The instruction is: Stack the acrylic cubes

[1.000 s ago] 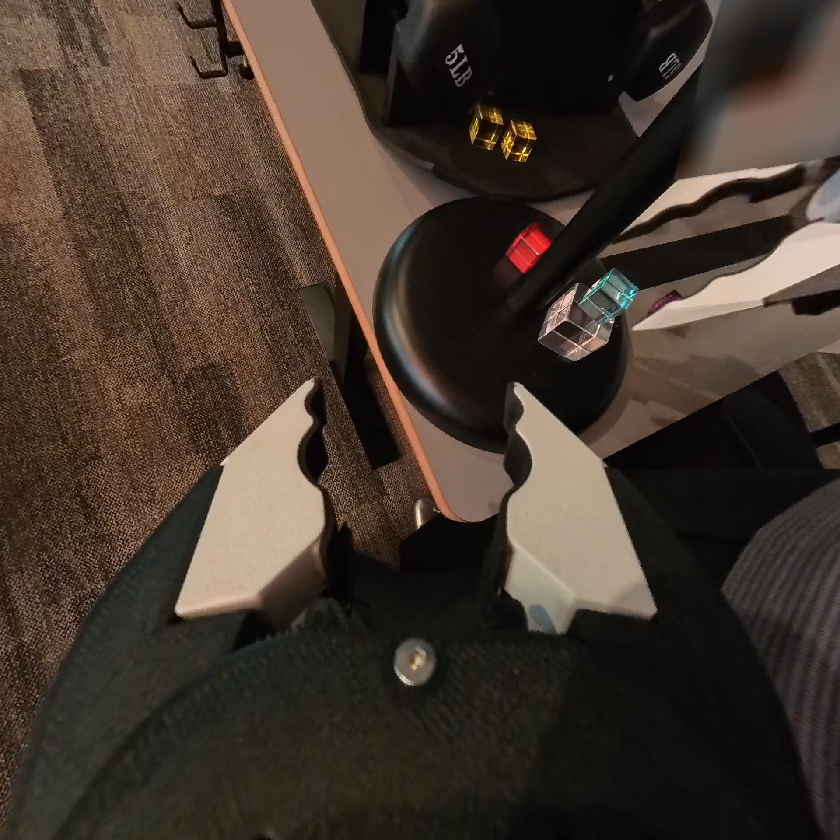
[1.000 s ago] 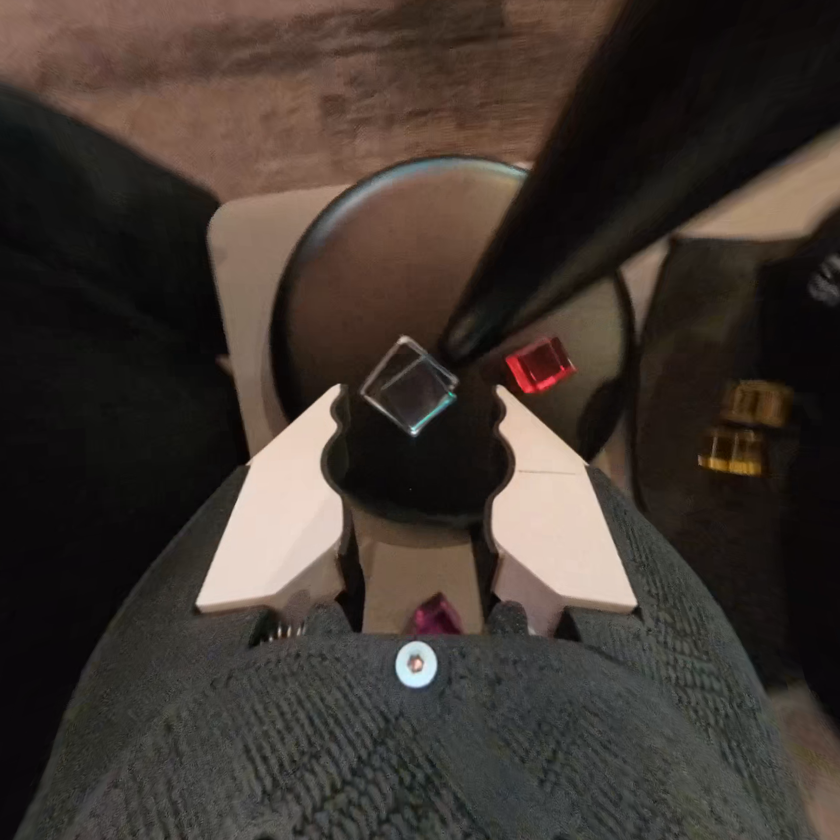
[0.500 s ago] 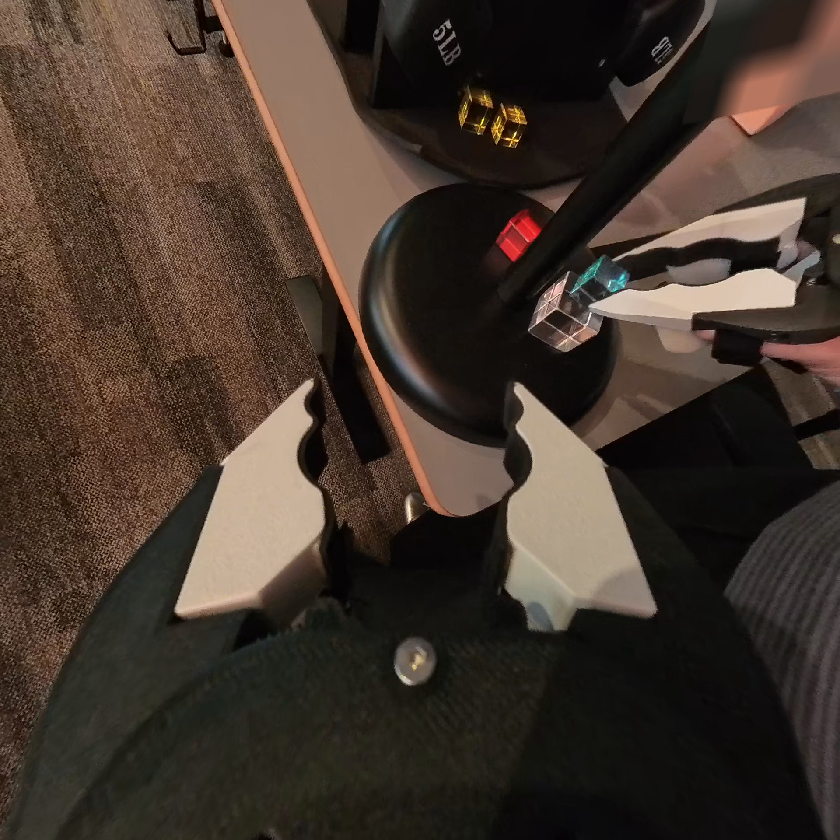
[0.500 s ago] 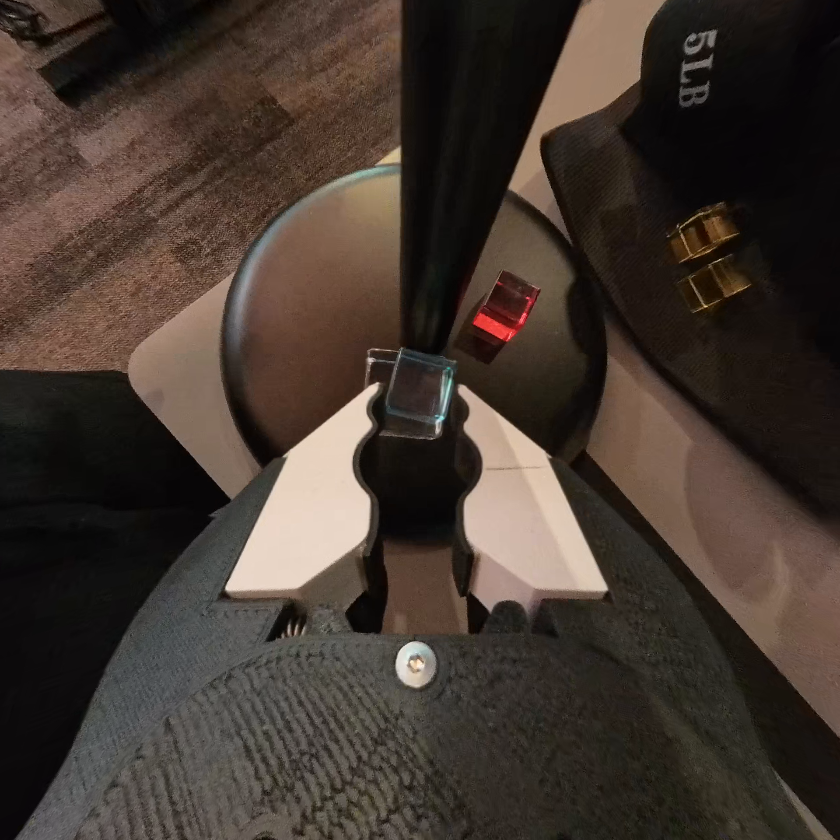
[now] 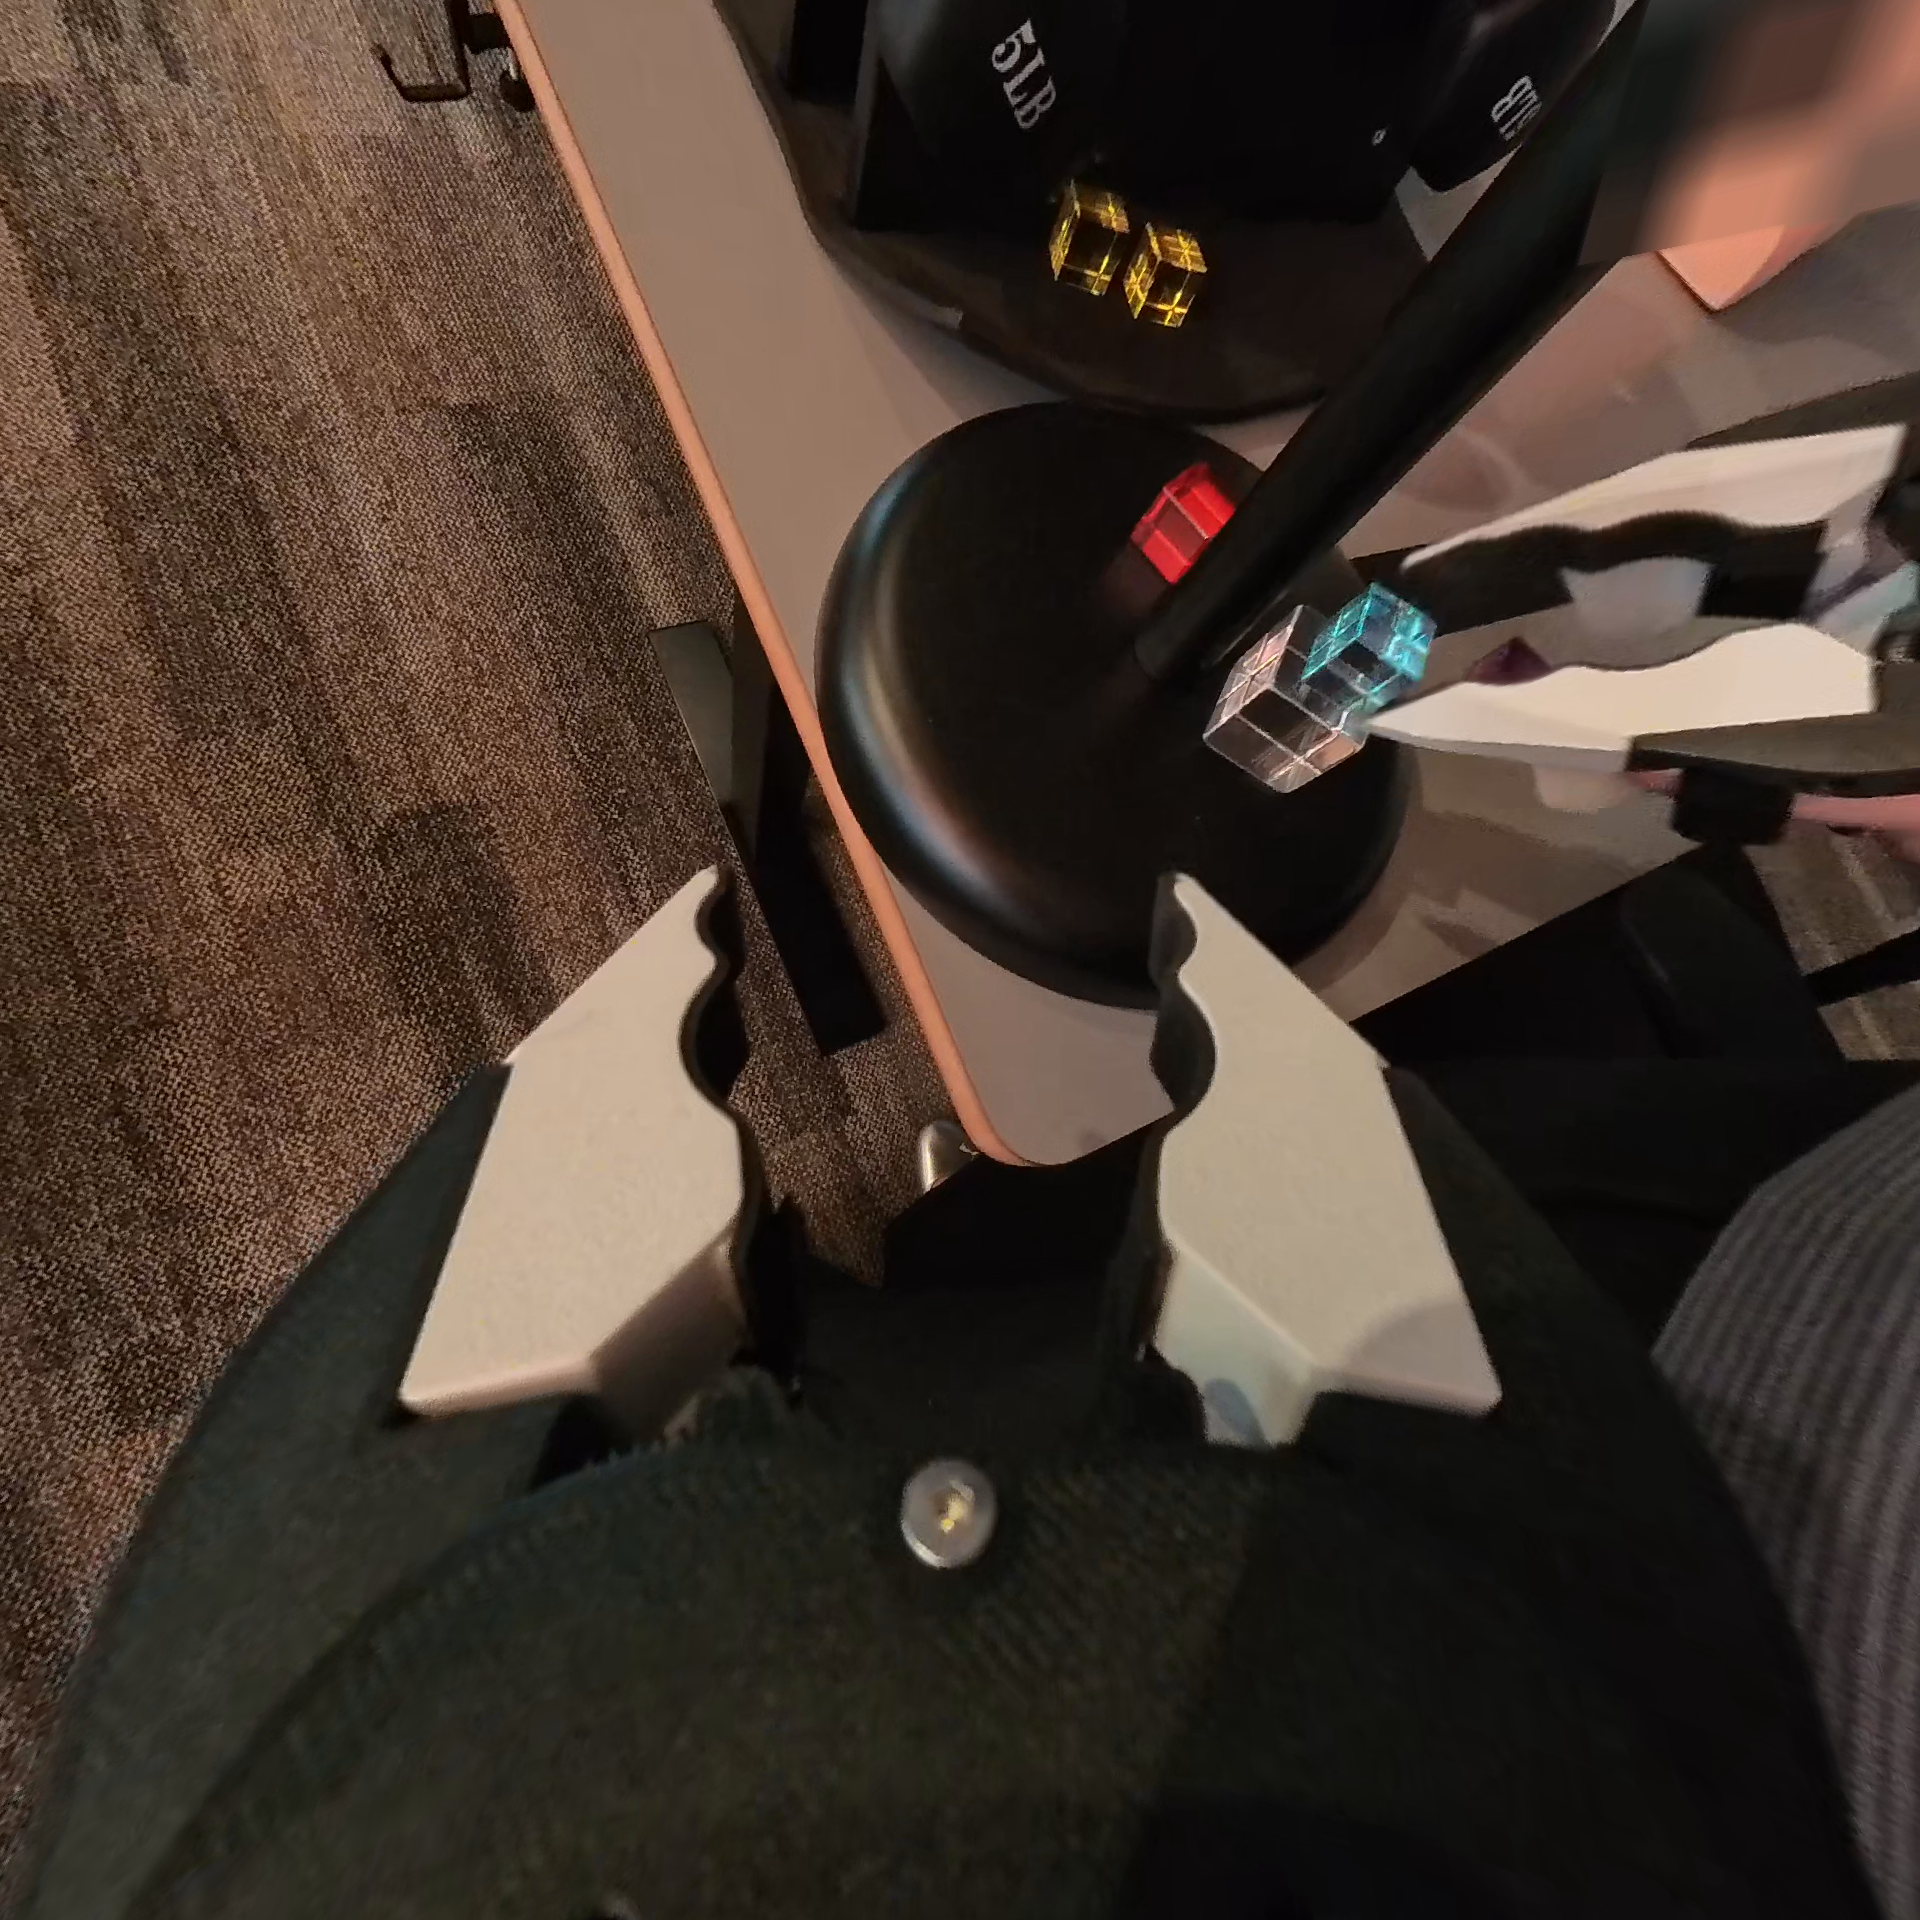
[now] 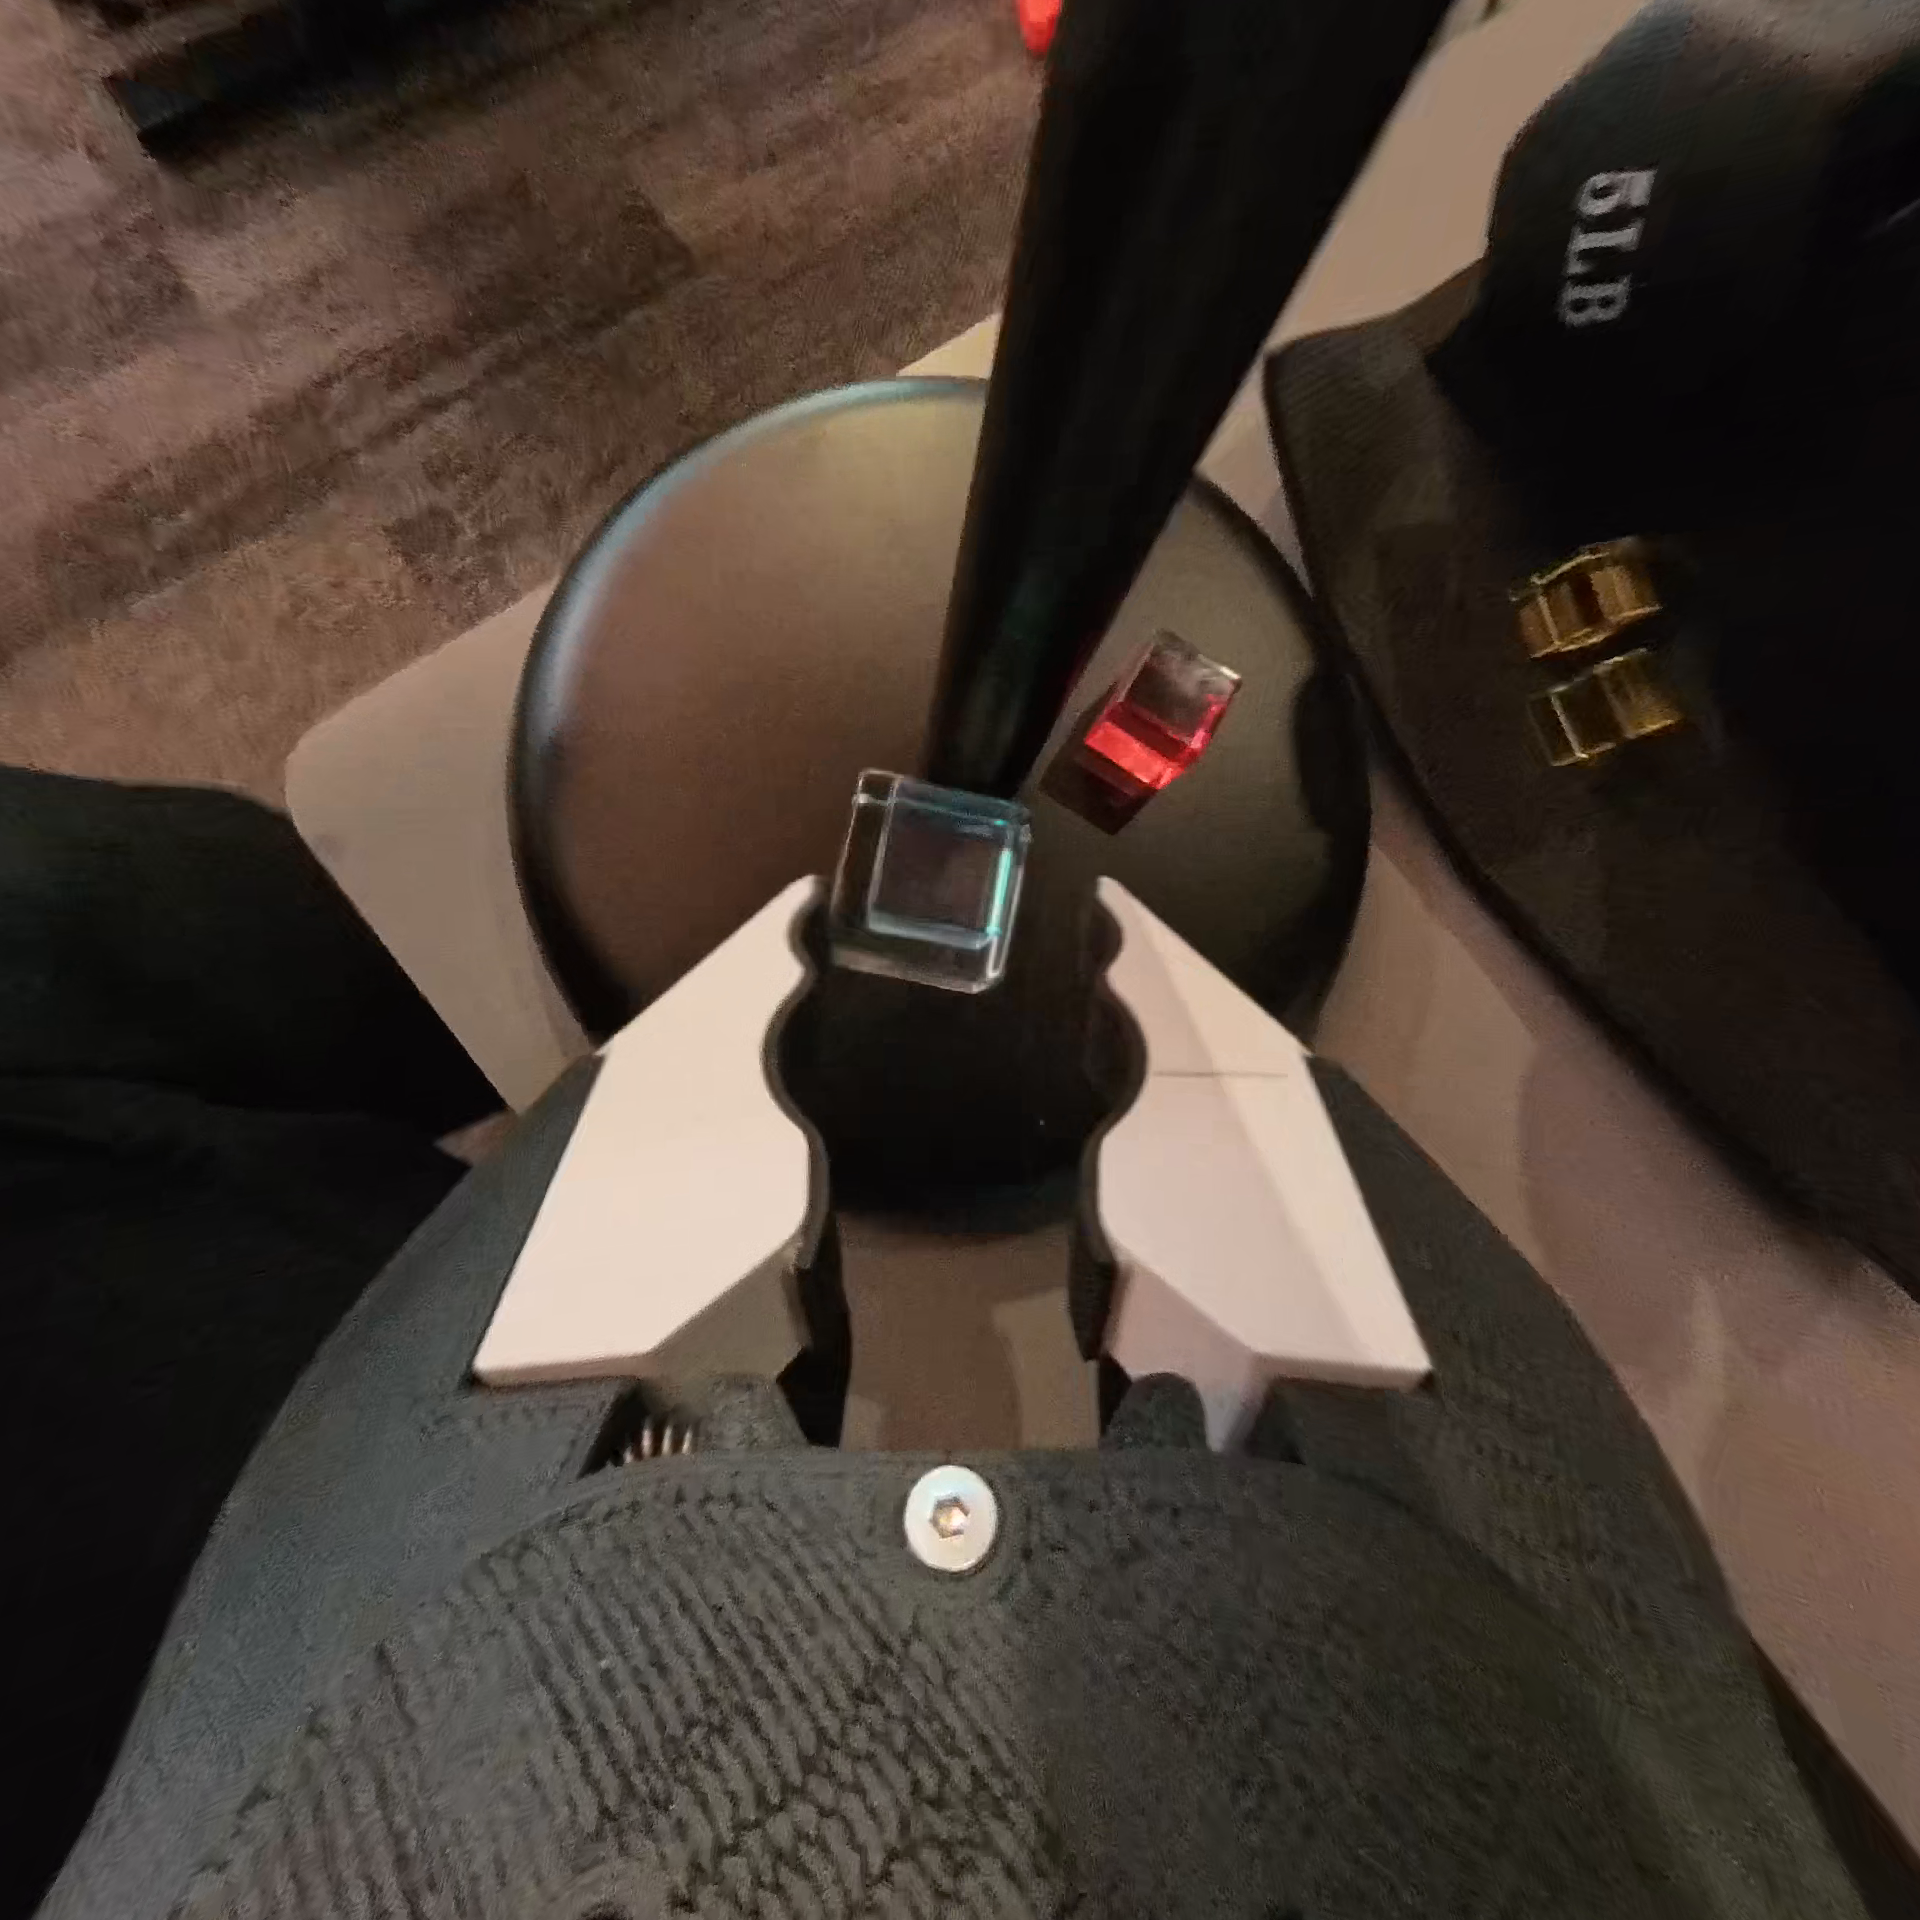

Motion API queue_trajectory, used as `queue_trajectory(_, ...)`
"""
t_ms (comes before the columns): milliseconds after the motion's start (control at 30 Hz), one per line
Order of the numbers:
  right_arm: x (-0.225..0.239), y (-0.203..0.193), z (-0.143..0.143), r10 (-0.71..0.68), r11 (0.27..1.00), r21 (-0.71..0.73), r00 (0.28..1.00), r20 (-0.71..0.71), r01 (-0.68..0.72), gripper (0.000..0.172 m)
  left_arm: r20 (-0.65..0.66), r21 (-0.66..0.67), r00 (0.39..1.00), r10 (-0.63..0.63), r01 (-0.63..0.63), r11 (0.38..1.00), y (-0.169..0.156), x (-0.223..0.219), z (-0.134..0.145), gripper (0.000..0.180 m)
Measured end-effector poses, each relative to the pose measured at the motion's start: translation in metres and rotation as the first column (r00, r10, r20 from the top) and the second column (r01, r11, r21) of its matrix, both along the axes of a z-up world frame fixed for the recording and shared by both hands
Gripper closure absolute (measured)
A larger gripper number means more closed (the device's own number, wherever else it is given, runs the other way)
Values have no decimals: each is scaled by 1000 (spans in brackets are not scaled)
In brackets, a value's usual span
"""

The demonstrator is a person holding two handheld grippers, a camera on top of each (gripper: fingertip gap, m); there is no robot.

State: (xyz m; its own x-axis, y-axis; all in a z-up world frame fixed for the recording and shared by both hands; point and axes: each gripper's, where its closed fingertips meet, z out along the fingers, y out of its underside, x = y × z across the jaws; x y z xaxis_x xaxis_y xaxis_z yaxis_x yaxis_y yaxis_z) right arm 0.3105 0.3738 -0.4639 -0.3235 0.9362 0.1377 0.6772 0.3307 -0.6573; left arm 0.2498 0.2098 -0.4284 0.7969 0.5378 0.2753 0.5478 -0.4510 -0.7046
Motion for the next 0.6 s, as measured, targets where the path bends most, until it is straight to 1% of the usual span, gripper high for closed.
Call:
queue_trajectory(33,1,3,9,-24,999,-25,998,-50,23,120,-3,2,1000,5,-5,1000,-1,-1,1,102)
queue_trajectory(67,0,9,20,-56,997,-51,992,-114,50,119,-3,6,1000,11,-11,1000,-2,-2,2,102)
queue_trajectory(133,-6,28,38,-104,990,-115,970,-221,80,124,2,17,1000,22,-22,1000,-4,-3,4,102)
queue_trajectory(167,-11,35,40,-98,985,-161,967,-237,60,128,5,20,1000,25,-25,999,-6,-3,5,102)
queue_trajectory(200,-17,40,38,-67,978,-208,972,-223,20,127,7,20,1000,27,-27,999,-7,-4,4,102)
queue_trajectory(267,-29,44,26,67,963,-247,981,-180,-111,122,14,14,1000,26,-26,1000,-9,-5,3,102)
queue_trajectory(300,-36,46,20,148,957,-221,973,-176,-186,120,17,12,1000,24,-25,1000,-9,-5,3,101)
queue_trajectory(367,-50,47,9,300,936,-134,937,-176,-325,120,20,12,1000,19,-19,1000,-9,-5,4,101)
queue_trajectory(433,-57,39,-2,439,886,-108,890,-125,-452,116,20,9,1000,8,-9,1000,-9,-3,5,101)
queue_trajectory(500,-62,34,-13,529,839,-110,846,-63,-533,113,21,1,1000,1,-1,1000,-9,-1,6,101)
queue_trajectory(600,-69,32,-27,603,793,-112,798,-3,-599,112,29,-8,1000,-6,7,1000,-9,4,5,101)
